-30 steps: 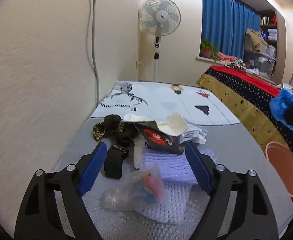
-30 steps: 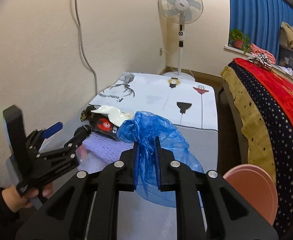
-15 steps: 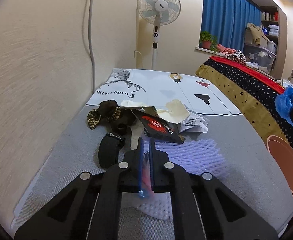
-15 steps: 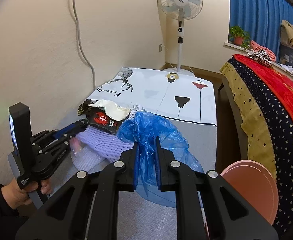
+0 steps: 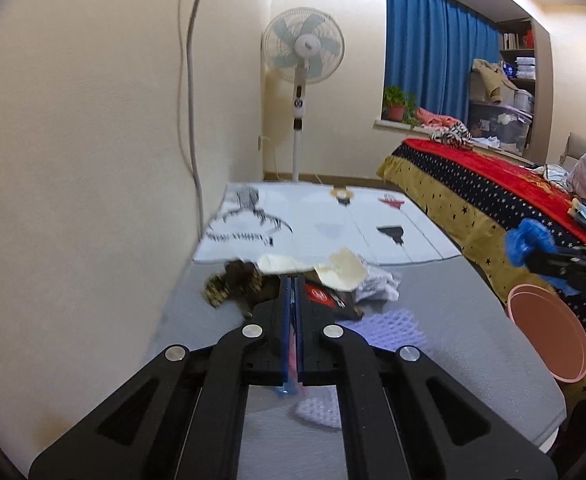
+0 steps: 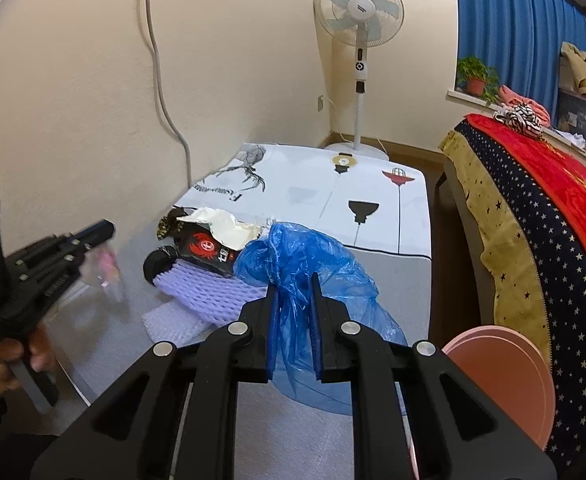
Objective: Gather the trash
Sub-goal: 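Grasp the clear plastic bag with the left tool while the right tool holds the blue bag, then carry the blue and clear bags over the pink wastebasket with both tools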
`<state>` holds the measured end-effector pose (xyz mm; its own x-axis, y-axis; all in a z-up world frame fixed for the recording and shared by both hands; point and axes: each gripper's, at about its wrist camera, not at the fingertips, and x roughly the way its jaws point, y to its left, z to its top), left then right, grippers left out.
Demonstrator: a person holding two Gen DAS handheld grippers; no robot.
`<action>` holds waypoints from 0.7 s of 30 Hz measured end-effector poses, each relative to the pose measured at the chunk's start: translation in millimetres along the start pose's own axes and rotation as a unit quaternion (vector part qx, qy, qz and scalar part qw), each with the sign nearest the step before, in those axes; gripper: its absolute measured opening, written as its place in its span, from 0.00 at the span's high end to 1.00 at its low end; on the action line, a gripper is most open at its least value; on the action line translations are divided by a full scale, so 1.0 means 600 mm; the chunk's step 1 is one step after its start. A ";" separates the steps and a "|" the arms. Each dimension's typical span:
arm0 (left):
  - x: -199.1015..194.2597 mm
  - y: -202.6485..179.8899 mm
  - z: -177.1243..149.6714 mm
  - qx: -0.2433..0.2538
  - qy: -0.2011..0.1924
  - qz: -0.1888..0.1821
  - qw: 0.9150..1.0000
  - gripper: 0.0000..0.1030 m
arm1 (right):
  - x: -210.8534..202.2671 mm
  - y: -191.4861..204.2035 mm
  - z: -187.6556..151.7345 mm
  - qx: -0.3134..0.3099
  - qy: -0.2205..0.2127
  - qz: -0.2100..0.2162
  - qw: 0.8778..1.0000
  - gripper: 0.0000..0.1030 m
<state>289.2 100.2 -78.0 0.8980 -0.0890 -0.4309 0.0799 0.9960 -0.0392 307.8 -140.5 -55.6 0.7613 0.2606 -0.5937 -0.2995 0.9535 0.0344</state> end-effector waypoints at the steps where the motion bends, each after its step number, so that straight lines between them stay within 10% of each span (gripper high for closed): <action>1: -0.008 0.004 0.005 0.001 -0.003 0.002 1.000 0.98 | -0.001 0.001 0.001 0.000 -0.001 0.002 1.000 0.86; 21: -0.086 -0.088 0.118 0.042 -0.038 -0.068 0.996 0.98 | -0.107 -0.076 0.046 0.049 -0.040 -0.006 0.998 0.86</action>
<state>269.4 52.0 9.9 0.9065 -0.2255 -0.3570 0.2354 0.9718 -0.0161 288.5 -196.6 3.4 0.8094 0.2576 -0.5277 -0.2359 0.9656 0.1095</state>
